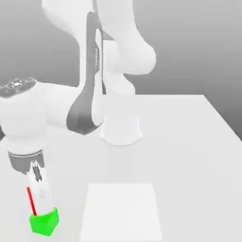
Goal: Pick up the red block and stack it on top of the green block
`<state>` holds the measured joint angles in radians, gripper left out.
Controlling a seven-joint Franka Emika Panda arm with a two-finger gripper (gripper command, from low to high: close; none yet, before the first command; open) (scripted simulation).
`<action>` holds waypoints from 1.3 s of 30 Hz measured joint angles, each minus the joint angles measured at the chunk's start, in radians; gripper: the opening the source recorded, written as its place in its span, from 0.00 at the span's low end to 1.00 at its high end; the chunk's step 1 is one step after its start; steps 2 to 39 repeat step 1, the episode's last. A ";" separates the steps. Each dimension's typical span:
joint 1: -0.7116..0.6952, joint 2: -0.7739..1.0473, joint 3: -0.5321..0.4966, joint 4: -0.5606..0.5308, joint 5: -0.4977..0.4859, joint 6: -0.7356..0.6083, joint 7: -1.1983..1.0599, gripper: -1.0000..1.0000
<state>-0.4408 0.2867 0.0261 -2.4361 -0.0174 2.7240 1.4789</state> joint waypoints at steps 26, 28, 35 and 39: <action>0.000 0.000 0.000 0.000 0.000 0.000 0.000 1.00; 0.000 0.000 0.000 0.000 0.000 0.000 0.000 1.00; 0.000 0.000 0.000 0.000 0.000 0.000 0.000 1.00; 0.000 0.000 0.000 0.000 0.000 0.000 0.000 1.00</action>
